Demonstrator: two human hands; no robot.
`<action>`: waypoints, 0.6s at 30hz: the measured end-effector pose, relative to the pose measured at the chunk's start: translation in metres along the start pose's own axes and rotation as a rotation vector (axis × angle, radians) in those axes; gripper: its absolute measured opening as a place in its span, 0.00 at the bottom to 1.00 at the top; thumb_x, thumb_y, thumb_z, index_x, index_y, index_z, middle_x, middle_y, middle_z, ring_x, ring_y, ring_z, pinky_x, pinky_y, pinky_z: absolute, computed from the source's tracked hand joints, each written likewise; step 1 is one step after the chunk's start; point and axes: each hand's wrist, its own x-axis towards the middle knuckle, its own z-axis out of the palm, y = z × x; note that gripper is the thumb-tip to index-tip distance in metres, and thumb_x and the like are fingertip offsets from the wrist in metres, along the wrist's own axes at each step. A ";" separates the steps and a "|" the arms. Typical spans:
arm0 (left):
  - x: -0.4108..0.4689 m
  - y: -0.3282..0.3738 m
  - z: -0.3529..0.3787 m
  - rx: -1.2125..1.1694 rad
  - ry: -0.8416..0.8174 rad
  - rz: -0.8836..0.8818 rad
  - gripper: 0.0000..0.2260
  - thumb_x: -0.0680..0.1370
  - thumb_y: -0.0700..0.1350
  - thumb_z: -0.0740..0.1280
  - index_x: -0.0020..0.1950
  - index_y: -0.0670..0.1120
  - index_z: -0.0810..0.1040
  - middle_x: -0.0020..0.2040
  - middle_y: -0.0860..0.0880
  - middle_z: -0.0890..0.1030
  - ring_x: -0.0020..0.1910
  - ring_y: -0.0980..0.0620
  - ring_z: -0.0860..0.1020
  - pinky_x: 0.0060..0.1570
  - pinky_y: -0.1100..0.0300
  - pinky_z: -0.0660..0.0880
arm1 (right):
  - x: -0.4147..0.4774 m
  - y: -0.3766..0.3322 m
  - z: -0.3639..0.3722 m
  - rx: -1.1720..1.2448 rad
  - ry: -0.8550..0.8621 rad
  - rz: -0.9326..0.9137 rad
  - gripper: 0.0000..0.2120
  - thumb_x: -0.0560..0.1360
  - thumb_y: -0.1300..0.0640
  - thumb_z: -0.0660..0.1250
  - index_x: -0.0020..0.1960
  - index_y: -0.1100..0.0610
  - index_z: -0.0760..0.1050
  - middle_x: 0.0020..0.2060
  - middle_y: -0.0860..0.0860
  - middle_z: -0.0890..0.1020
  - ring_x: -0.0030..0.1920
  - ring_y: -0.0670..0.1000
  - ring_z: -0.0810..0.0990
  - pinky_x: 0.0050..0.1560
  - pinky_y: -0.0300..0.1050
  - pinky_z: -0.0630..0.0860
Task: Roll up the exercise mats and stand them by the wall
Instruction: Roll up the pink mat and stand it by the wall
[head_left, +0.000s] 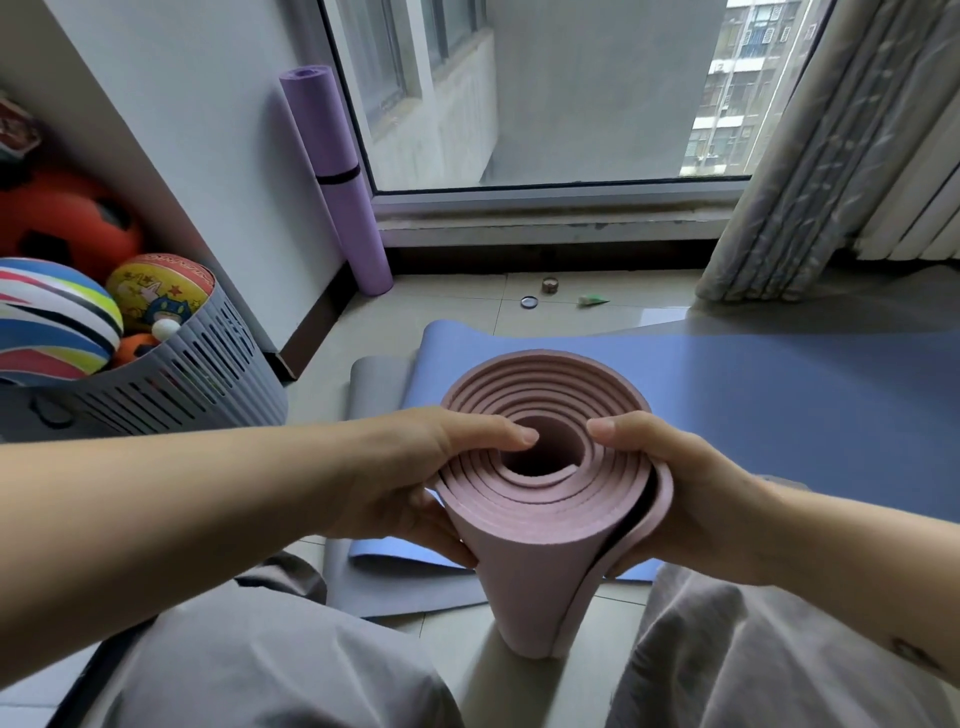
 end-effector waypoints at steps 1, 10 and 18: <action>0.001 -0.001 0.000 0.000 -0.002 0.004 0.19 0.61 0.52 0.74 0.47 0.43 0.85 0.50 0.38 0.84 0.49 0.38 0.82 0.54 0.41 0.78 | -0.005 0.003 0.000 0.036 -0.041 -0.018 0.24 0.62 0.41 0.68 0.54 0.51 0.83 0.47 0.55 0.84 0.44 0.54 0.83 0.45 0.53 0.78; 0.015 -0.010 -0.006 -0.014 -0.050 0.022 0.21 0.64 0.54 0.74 0.51 0.43 0.84 0.54 0.37 0.82 0.52 0.37 0.80 0.53 0.43 0.79 | 0.002 0.025 -0.001 0.133 -0.021 -0.041 0.39 0.58 0.33 0.75 0.63 0.53 0.78 0.64 0.62 0.76 0.67 0.68 0.70 0.66 0.76 0.57; 0.014 -0.007 -0.005 0.002 -0.011 0.024 0.25 0.65 0.61 0.75 0.55 0.49 0.83 0.53 0.43 0.84 0.50 0.41 0.82 0.45 0.47 0.80 | -0.002 0.005 0.022 0.101 0.219 0.000 0.26 0.65 0.36 0.66 0.56 0.52 0.79 0.42 0.48 0.85 0.38 0.48 0.82 0.35 0.43 0.74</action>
